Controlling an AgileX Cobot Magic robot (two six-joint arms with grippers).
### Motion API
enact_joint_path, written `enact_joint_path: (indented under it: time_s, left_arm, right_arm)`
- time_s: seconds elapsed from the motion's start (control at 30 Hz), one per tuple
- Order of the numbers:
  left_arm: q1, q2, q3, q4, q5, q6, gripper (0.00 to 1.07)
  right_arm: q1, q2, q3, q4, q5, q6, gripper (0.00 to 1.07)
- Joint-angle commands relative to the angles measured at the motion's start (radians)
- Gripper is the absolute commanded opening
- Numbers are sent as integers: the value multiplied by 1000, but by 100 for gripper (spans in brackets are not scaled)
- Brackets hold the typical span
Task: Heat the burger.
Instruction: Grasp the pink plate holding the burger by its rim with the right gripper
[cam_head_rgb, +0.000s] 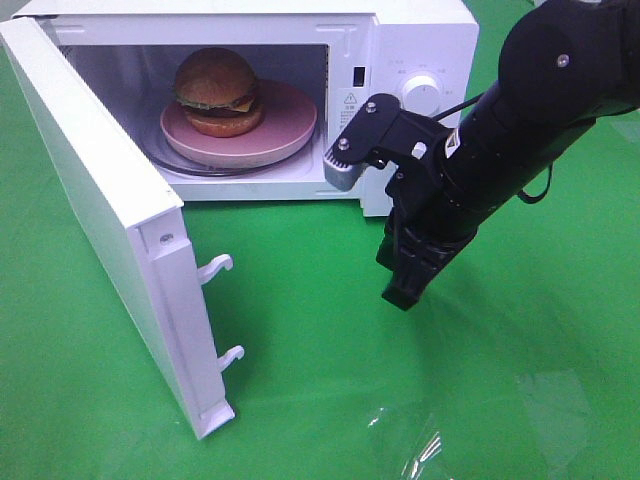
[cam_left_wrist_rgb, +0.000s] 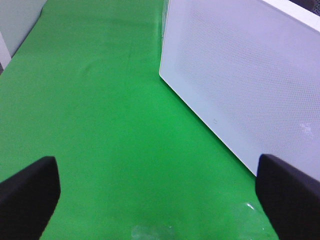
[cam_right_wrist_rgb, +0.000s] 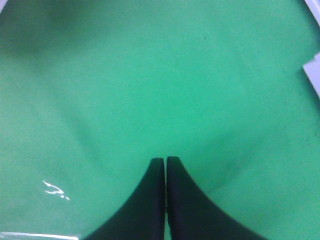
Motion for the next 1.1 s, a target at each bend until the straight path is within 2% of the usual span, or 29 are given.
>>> enact_joint_path:
  time_s: [0.03, 0.07, 0.1, 0.17, 0.27, 0.33, 0.53, 0.6, 0.63, 0.73, 0.8, 0.83, 0.87, 0.9, 0.93, 0.97, 1.0, 1.03, 1.1]
  left_arm:
    - [2, -6, 3, -4, -7, -1, 99]
    - [2, -6, 3, -4, -7, -1, 99]
    - [2, -6, 3, -4, -7, -1, 99]
    - [2, -6, 3, -4, -7, -1, 99]
    - [2, -6, 3, -4, -7, -1, 99]
    - [2, -6, 3, -4, -7, -1, 99]
    - [2, -6, 3, -4, -7, -1, 99]
    - [2, -6, 3, -4, -7, -1, 99]
    - [2, -6, 3, -4, -7, -1, 99]
    - [2, -6, 3, -4, -7, -1, 99]
    - [2, -6, 3, -4, -7, -1, 99]
    - [2, -6, 3, -4, -7, -1, 99]
    - [2, -6, 3, -4, -7, -1, 99]
    - [2, -6, 3, -4, -7, -1, 99]
    - [2, -6, 3, -4, -7, -1, 99]
    - [2, -6, 3, -4, -7, -1, 99]
    - [2, -6, 3, -4, -7, -1, 99]
    - [2, -6, 3, -4, -7, -1, 99]
    - [2, -6, 3, -4, -7, -1, 99]
  right_arm:
    - [-1, -8, -7, -13, 7, -185, 2]
    - [-1, -8, -7, -18, 7, -291, 3]
    - [-1, -8, -7, -18, 7, -291, 3]
    - [-1, -8, -7, -19, 1, -530, 3]
    - [-1, -8, -7, -19, -2, -588, 4]
    - [-1, -8, -7, -19, -30, -757, 4]
    - [-1, -8, -7, -22, -83, -886, 5]
    - [-1, -8, -7, -45, -95, -921, 6]
    - [-1, -8, -7, -99, -103, -928, 6]
    - [-1, -8, -7, -116, -103, -927, 7]
    - [2, -8, -7, -146, -120, -906, 16]
    - [2, -8, -7, -146, -120, -906, 16]
    - [2, -8, -7, -146, -153, -868, 27]
    - [2, -8, -7, -146, -153, -868, 27]
    - [2, -8, -7, -147, -181, -818, 41]
    - [2, -8, -7, -147, -181, -818, 41]
    - [2, -8, -7, -147, -191, -793, 50]
    - [2, -8, -7, -147, -191, -793, 50]
    - [2, -8, -7, -154, -201, -713, 82]
